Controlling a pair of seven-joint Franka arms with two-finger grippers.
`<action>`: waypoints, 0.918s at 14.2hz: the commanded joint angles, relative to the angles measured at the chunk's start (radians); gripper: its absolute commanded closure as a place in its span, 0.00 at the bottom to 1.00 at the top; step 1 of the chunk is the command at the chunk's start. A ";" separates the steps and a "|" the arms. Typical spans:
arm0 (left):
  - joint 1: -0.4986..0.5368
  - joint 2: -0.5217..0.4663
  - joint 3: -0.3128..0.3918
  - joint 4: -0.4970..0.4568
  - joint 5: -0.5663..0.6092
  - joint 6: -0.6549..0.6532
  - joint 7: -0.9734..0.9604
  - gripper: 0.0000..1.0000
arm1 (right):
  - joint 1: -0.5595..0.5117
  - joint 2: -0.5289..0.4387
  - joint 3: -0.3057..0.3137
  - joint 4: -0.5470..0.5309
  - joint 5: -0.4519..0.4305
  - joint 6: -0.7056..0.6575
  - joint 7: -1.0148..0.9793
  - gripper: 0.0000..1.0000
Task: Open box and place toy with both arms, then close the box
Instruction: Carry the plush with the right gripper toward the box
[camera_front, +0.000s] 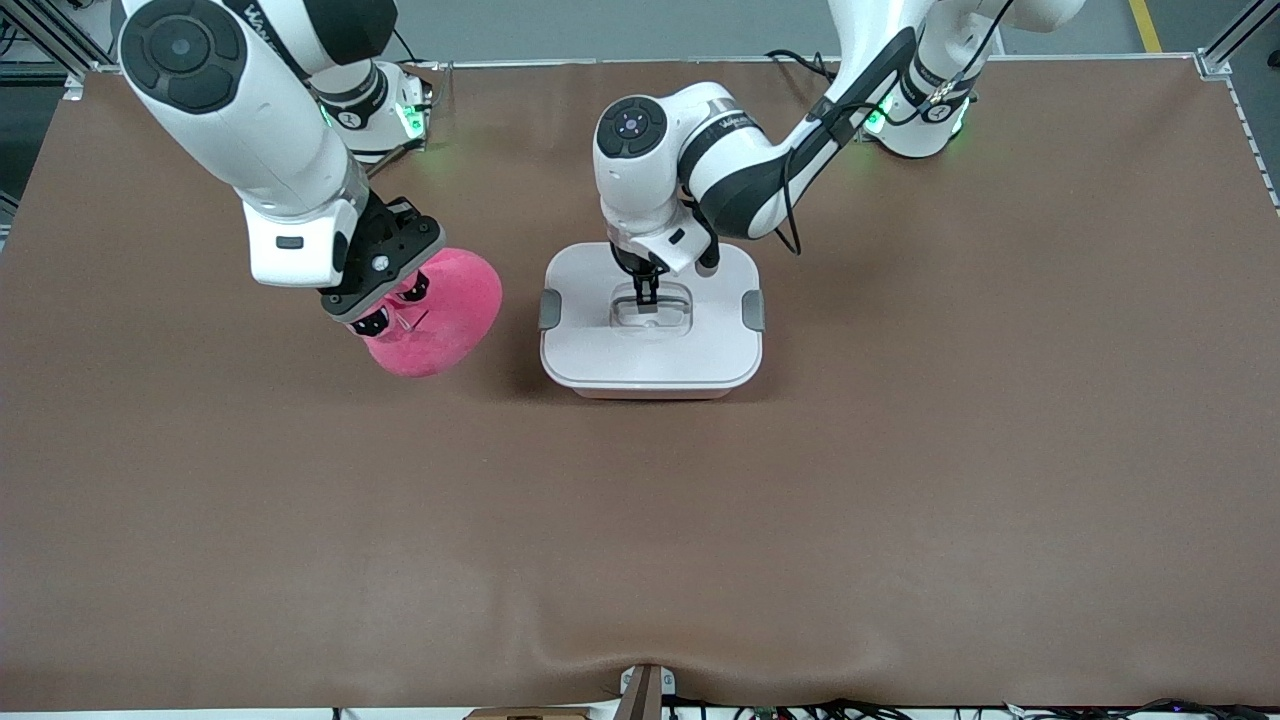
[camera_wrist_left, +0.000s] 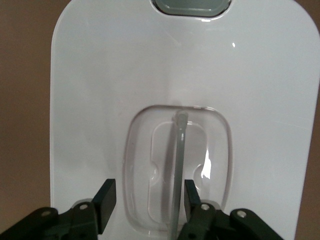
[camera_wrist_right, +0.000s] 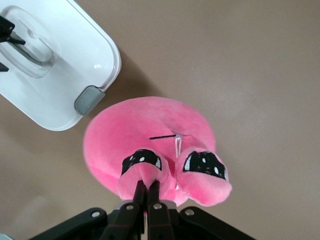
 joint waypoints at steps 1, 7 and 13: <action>-0.008 0.012 0.004 0.001 0.030 0.019 -0.021 0.44 | -0.009 -0.034 -0.006 -0.015 -0.003 -0.006 -0.104 1.00; -0.003 0.012 0.004 0.004 0.037 0.020 -0.018 0.74 | -0.046 -0.039 -0.006 -0.026 0.031 -0.009 -0.173 1.00; 0.003 0.004 0.004 0.007 0.037 0.019 -0.012 1.00 | -0.023 -0.031 -0.001 -0.039 0.031 0.009 -0.266 1.00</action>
